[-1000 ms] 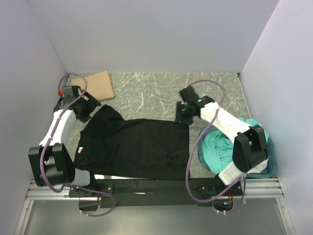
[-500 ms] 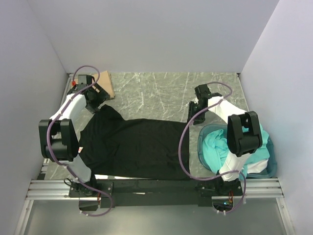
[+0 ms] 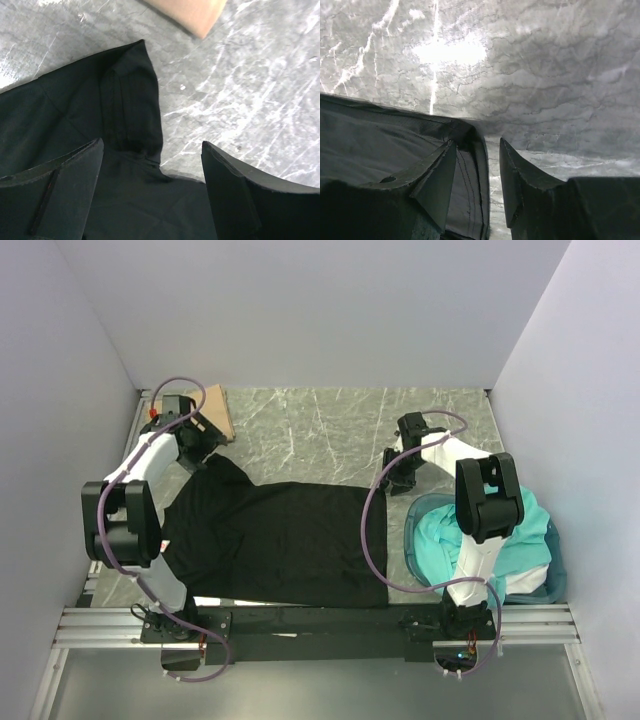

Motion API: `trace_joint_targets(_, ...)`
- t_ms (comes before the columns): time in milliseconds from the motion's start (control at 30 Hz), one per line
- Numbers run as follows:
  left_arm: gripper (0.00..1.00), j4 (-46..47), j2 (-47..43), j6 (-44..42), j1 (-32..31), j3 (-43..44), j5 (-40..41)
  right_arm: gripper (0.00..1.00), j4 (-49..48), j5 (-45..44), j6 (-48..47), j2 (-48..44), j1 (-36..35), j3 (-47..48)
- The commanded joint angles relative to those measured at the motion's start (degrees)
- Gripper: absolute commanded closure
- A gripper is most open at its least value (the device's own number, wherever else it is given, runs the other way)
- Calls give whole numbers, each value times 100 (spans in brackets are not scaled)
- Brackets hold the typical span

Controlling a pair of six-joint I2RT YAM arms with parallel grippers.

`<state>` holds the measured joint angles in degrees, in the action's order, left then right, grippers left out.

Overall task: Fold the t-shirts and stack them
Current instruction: Fold the tshirt

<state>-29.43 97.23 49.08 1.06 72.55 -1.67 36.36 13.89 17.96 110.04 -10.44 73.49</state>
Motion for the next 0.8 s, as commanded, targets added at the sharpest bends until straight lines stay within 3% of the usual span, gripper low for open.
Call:
trace_joint_targets(0, 15, -28, 182, -135, -27, 241, -35, 53, -155, 149, -117, 27, 15, 87)
trace_joint_targets(567, 19, -273, 867, -302, -18, 734, 0, 60, -147, 430, -170, 158, -64, 174)
trace_joint_targets(767, 28, -397, 1157, -495, -9, 988, 150, 82, -120, 474, -213, 149, -73, 139)
